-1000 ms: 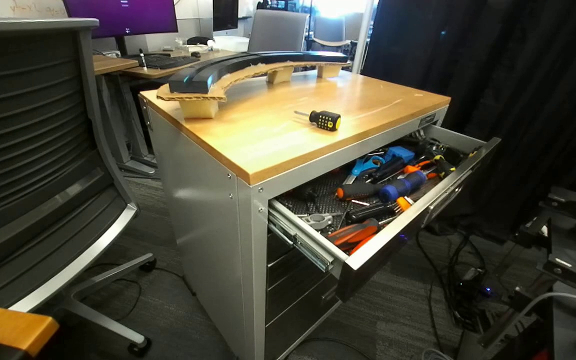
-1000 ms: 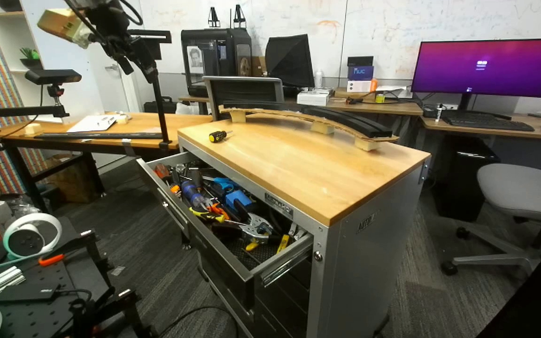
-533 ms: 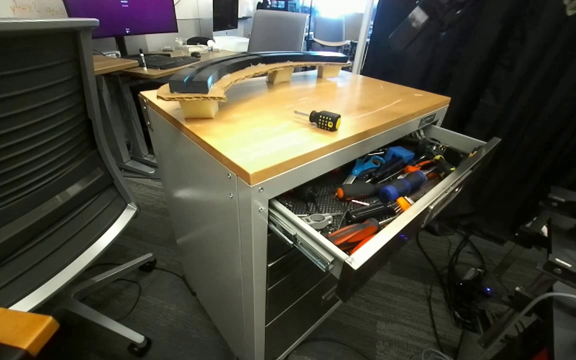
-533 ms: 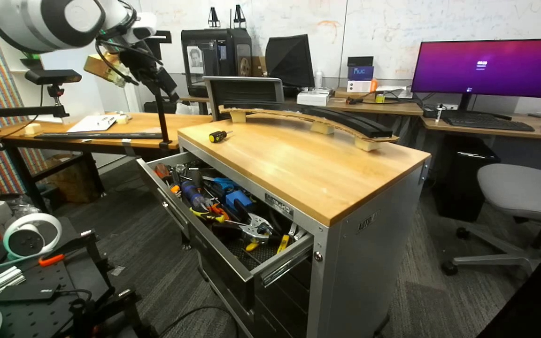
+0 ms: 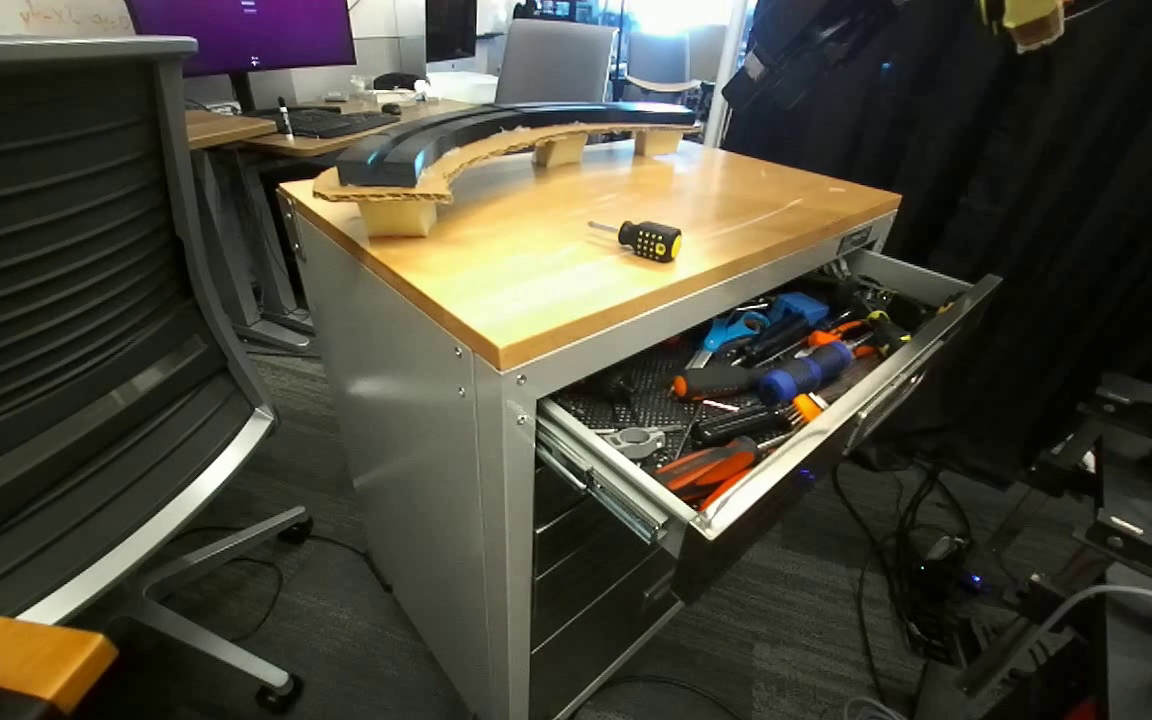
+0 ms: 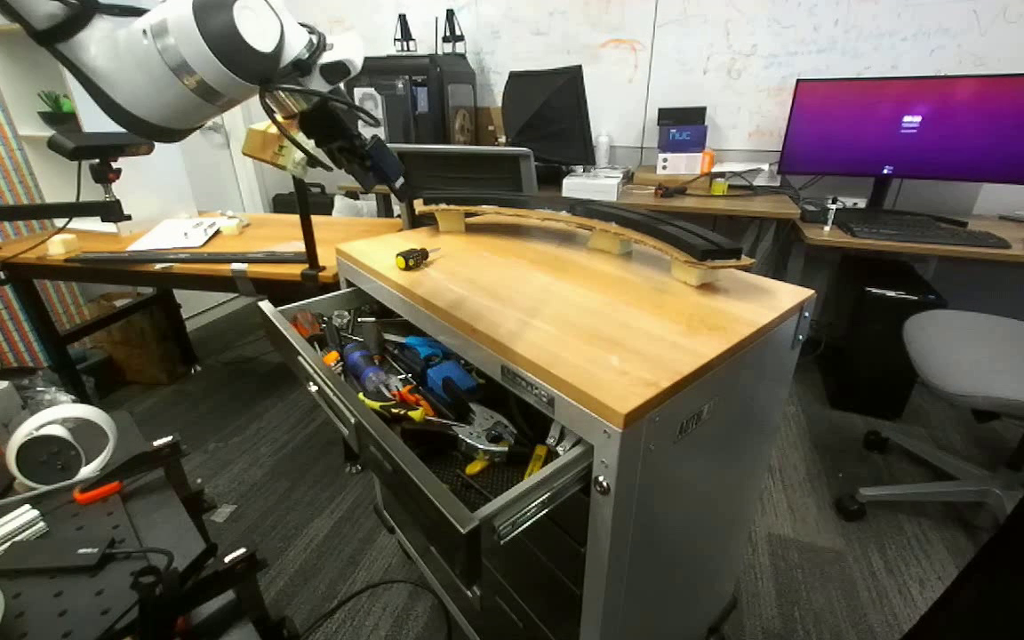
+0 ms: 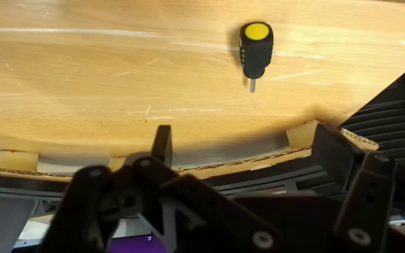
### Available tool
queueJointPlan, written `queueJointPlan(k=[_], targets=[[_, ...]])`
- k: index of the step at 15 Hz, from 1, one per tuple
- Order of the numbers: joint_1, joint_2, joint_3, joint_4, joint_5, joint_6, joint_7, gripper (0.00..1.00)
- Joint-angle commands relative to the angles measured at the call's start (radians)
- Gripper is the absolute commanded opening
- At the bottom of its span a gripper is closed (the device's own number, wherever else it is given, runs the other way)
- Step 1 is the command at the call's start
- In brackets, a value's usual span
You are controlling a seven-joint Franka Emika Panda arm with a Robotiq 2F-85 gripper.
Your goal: Put the screwdriver in the drawer and close it
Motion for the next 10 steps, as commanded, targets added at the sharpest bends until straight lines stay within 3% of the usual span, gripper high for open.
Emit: queueJointPlan(k=[1, 3, 6, 7, 10], targets=[[-0.058, 0.041, 0.084, 0.036, -0.063, -0.010, 0.122, 1.00], [-0.034, 0.019, 0.061, 0.004, -0.028, -0.004, 0.081, 1.00], [-0.034, 0.042, 0.077, 0.007, -0.028, -0.005, 0.102, 1.00], [-0.064, -0.008, 0.091, 0.009, -0.064, -0.046, 0.150, 1.00], [-0.106, 0.034, 0.097, 0.054, -0.106, -0.072, 0.185, 1.00]])
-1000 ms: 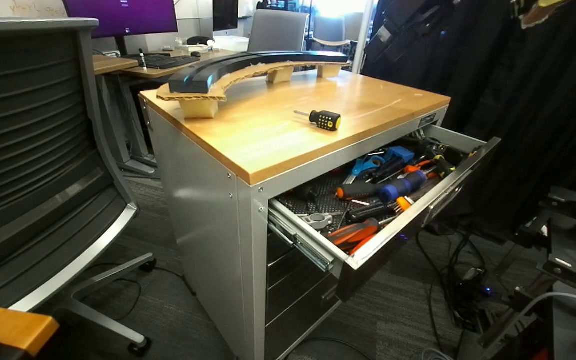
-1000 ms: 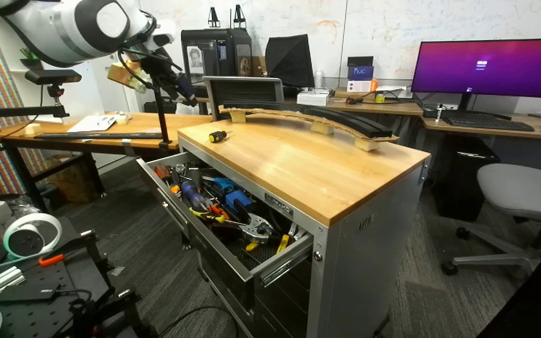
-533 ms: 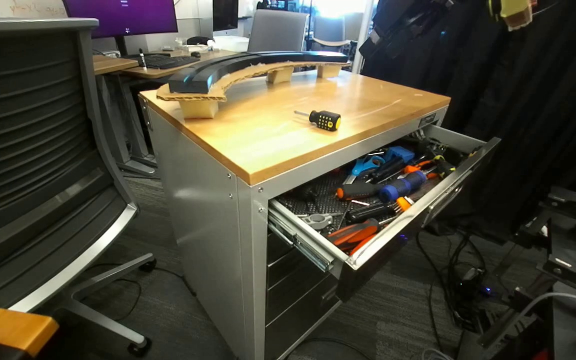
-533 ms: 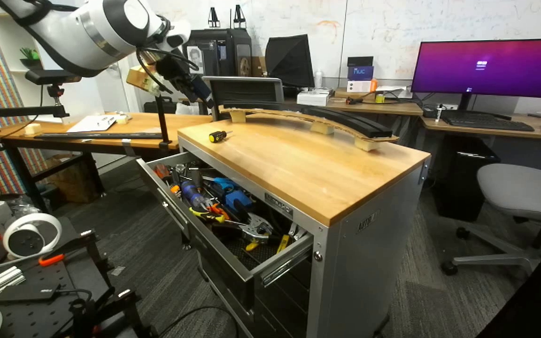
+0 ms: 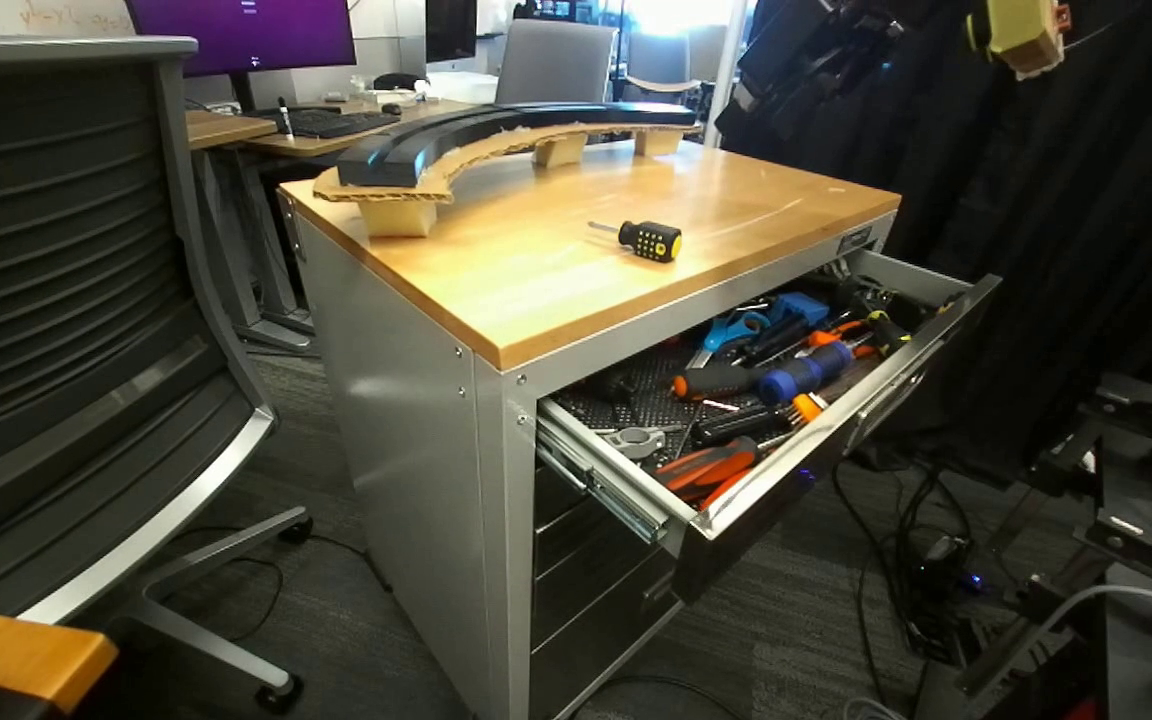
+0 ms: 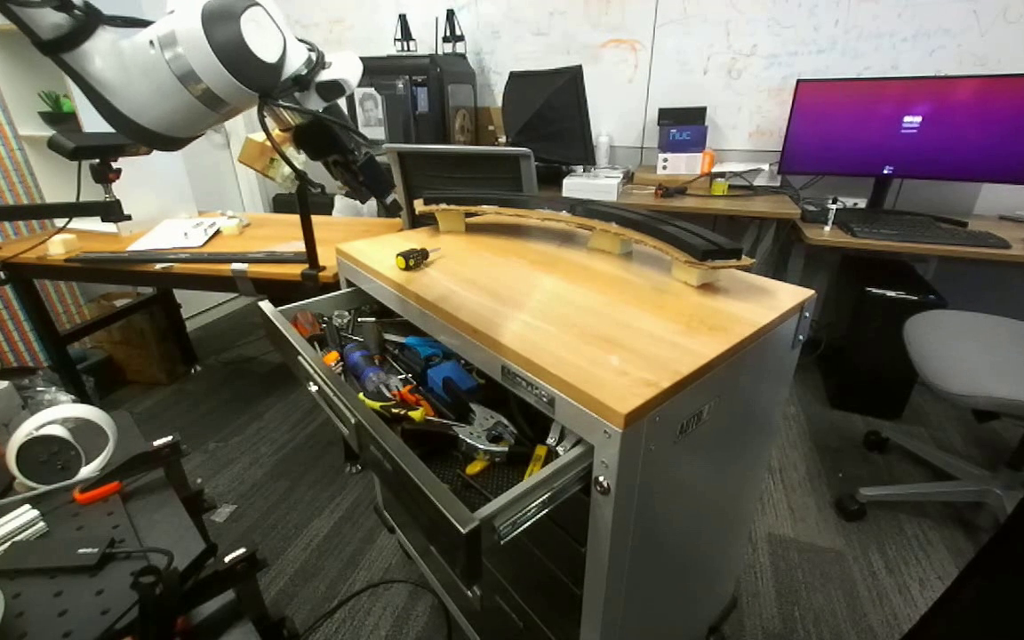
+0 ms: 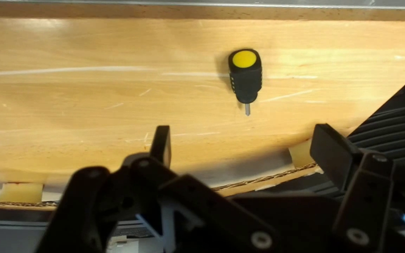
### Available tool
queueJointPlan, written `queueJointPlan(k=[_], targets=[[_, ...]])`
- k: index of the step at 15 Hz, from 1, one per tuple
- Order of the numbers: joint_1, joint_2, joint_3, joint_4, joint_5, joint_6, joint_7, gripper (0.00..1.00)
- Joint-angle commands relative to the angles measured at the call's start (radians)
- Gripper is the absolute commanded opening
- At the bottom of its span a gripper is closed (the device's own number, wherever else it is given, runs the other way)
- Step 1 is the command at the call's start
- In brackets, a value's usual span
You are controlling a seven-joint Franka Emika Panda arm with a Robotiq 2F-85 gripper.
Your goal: Put the screwdriver in the drawer and close it
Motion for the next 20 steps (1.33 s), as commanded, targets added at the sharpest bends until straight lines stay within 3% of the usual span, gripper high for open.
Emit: queueJointPlan(k=[1, 4, 9, 20], targets=[[-0.060, 0.025, 0.026, 0.060, -0.080, -0.048, 0.078, 1.00], [-0.075, 0.083, 0.048, 0.120, -0.161, -0.139, 0.115, 1.00], [-0.038, 0.208, 0.058, 0.194, -0.252, -0.255, 0.175, 1.00], [0.052, 0.388, -0.003, 0.302, -0.507, -0.236, 0.361, 1.00]])
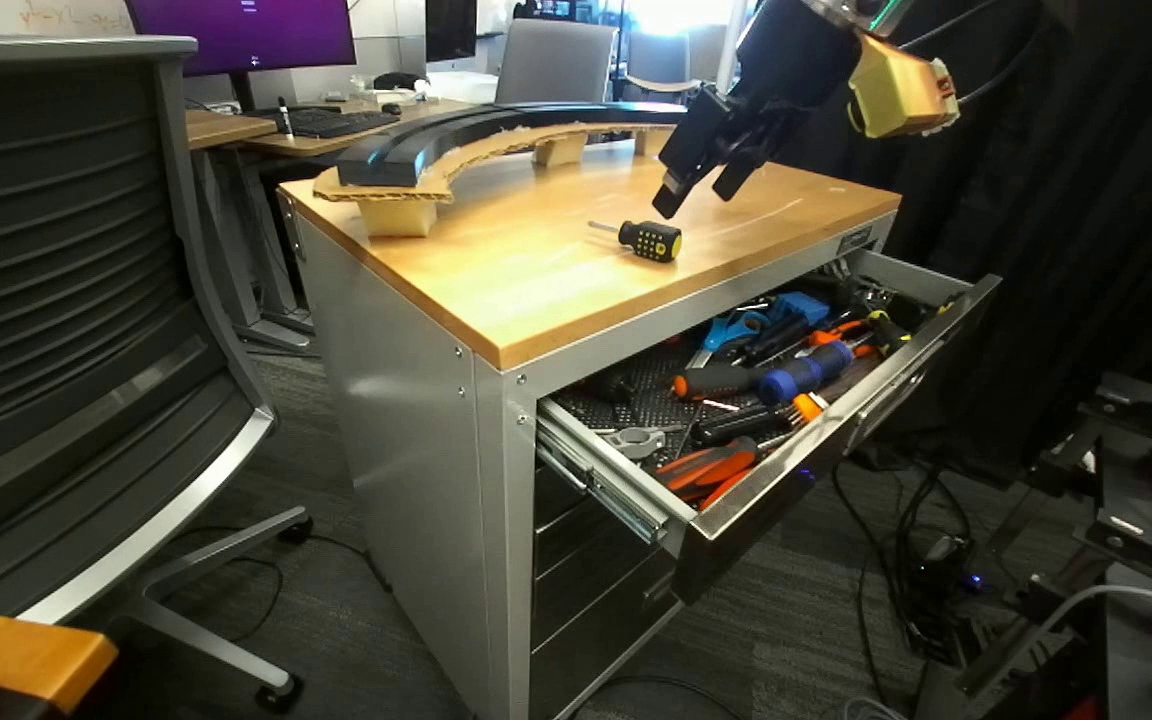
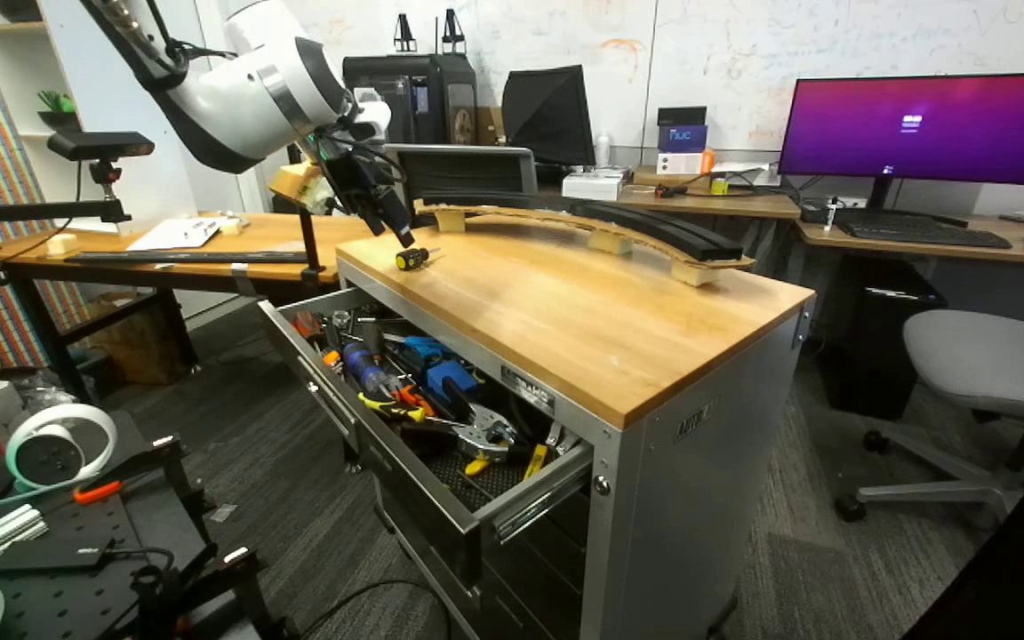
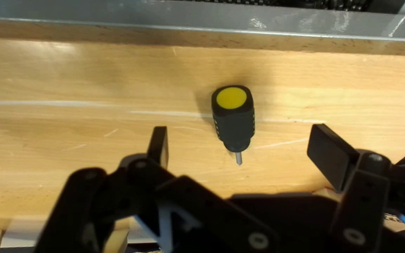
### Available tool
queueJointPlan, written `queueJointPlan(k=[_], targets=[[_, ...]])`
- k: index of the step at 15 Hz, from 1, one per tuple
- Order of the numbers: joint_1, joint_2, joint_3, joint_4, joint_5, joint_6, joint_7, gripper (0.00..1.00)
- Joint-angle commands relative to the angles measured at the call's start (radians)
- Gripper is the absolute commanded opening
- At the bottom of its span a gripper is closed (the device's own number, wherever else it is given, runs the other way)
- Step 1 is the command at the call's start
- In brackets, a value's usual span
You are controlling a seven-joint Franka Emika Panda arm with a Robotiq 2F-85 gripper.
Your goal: Put the screwdriver in the drawer and close it
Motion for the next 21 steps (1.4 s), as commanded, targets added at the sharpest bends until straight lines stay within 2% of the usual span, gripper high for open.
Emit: queueJointPlan(k=[1, 2, 3, 4, 7, 8, 10, 12, 13, 14, 15, 16, 19, 21], targets=[[0.049, 0.056, -0.038, 0.073, -0.086, -0.011, 0.074, 1.00], [0.058, 0.061, -0.048, 0.084, -0.113, -0.003, 0.100, 1.00], [0.069, 0.060, -0.061, 0.094, -0.147, 0.001, 0.128, 0.75], [0.079, 0.068, -0.074, 0.108, -0.181, 0.002, 0.157, 0.74], [0.098, 0.092, -0.096, 0.130, -0.247, -0.012, 0.202, 0.49], [0.097, 0.100, -0.099, 0.131, -0.251, -0.016, 0.201, 0.87], [0.090, 0.122, -0.089, 0.124, -0.207, -0.029, 0.165, 0.88], [0.092, 0.137, -0.093, 0.127, -0.217, -0.034, 0.173, 0.95], [0.096, 0.141, -0.098, 0.131, -0.235, -0.037, 0.177, 0.58], [0.099, 0.144, -0.103, 0.136, -0.246, -0.033, 0.195, 0.63], [0.097, 0.149, -0.102, 0.138, -0.241, -0.032, 0.191, 0.62], [0.098, 0.153, -0.103, 0.141, -0.243, -0.031, 0.195, 0.56], [0.102, 0.154, -0.109, 0.149, -0.247, -0.038, 0.211, 0.29], [0.101, 0.156, -0.102, 0.150, -0.224, -0.049, 0.205, 0.16]])
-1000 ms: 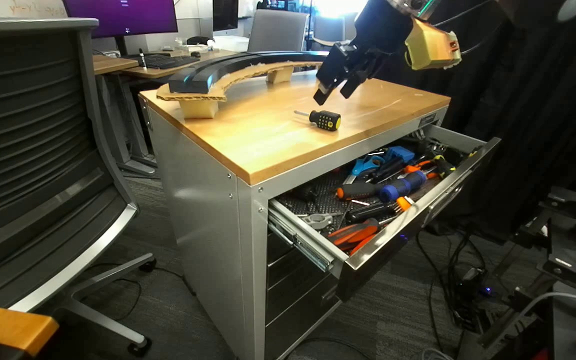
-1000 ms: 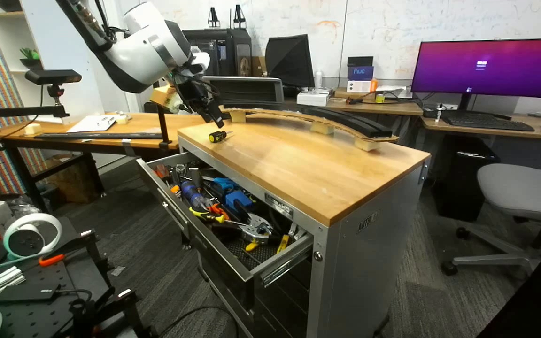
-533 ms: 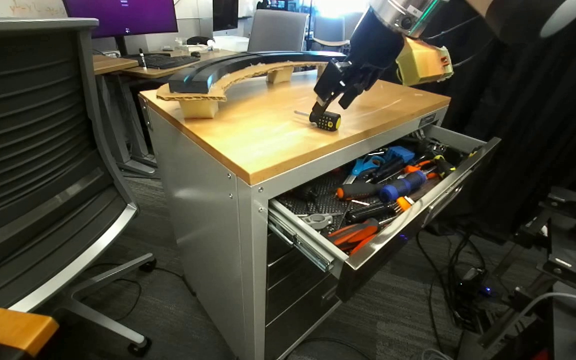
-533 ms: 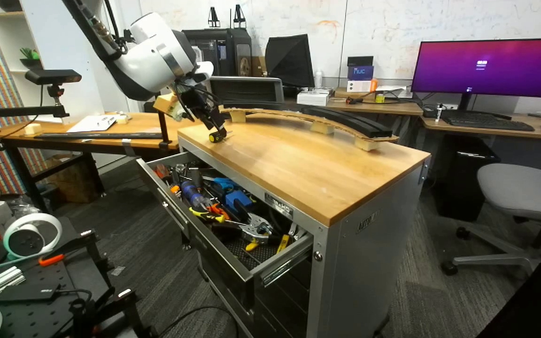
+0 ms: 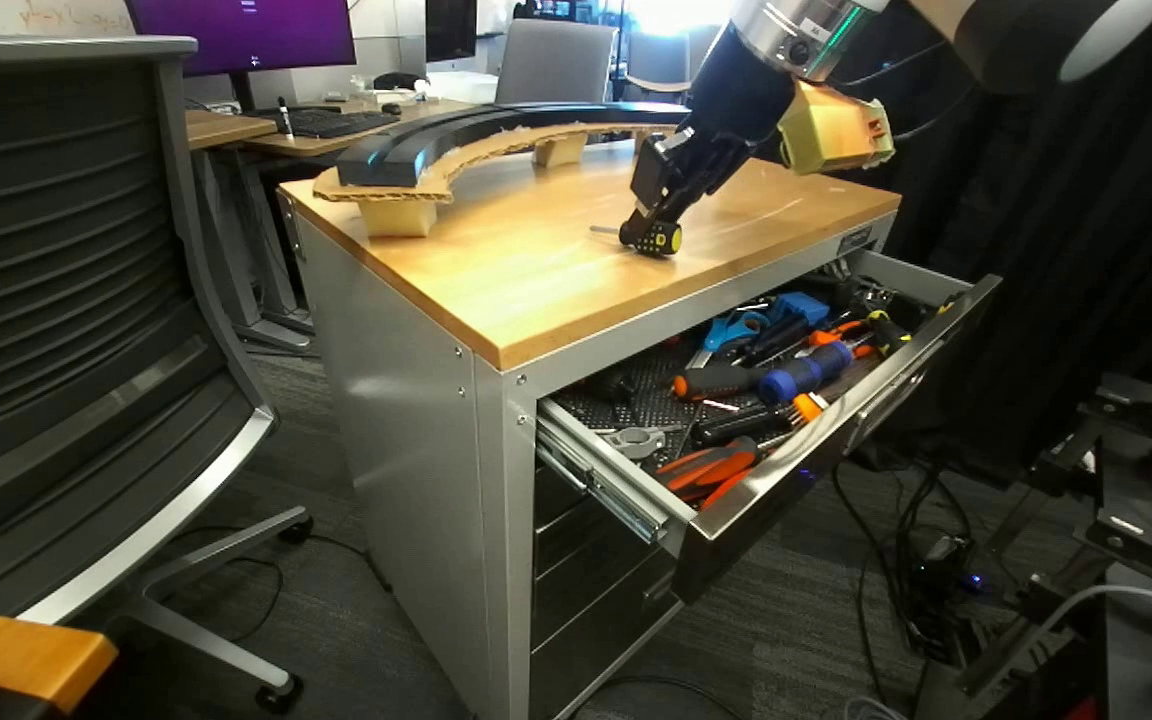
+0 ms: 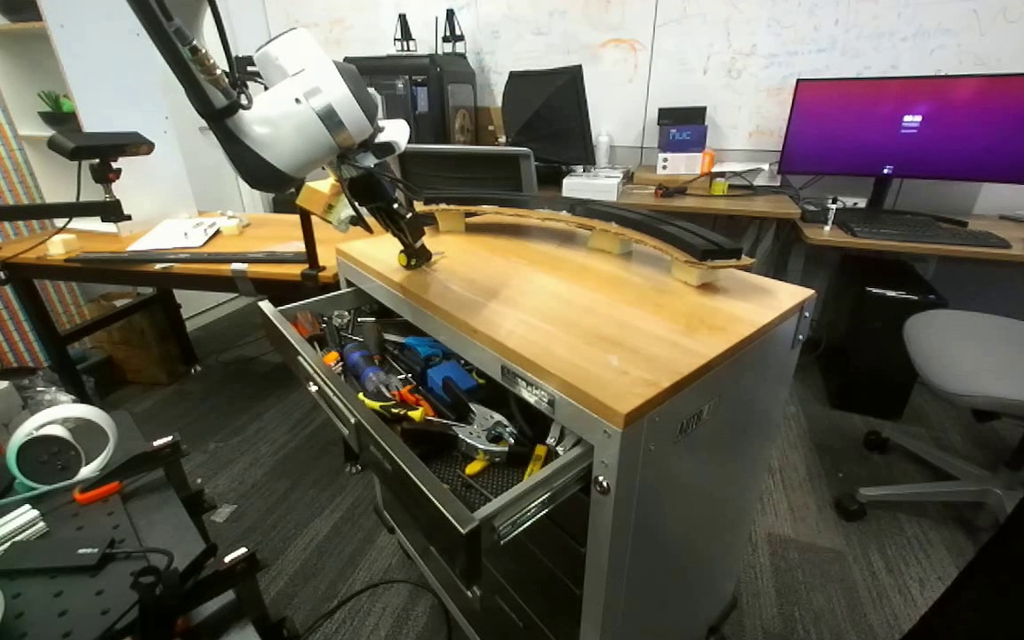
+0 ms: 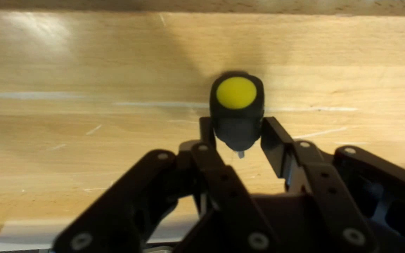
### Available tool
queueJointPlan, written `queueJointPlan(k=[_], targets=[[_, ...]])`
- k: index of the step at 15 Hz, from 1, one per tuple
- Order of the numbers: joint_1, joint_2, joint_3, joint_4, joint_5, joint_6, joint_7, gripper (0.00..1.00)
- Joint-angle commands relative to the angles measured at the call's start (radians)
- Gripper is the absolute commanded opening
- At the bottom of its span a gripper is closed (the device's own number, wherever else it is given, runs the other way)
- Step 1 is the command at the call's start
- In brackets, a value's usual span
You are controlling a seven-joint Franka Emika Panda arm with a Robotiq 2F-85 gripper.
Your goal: Put the screwdriver in the drawer and close it
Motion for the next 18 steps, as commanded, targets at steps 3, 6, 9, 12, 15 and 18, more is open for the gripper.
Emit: queueJointPlan(k=[3, 6, 9, 12, 15, 18], targets=[[0.047, 0.061, -0.007, -0.014, 0.080, -0.034, -0.095, 0.15], [0.284, -0.097, -0.208, -0.106, 0.380, 0.009, -0.382, 0.15], [0.406, -0.149, -0.283, -0.161, 0.547, 0.025, -0.603, 0.15], [0.501, -0.160, -0.336, -0.190, 0.708, 0.005, -0.804, 0.15], [0.510, -0.161, -0.335, -0.230, 0.497, 0.047, -0.601, 0.15], [0.570, -0.162, -0.403, -0.234, 0.274, 0.093, -0.371, 0.15]])
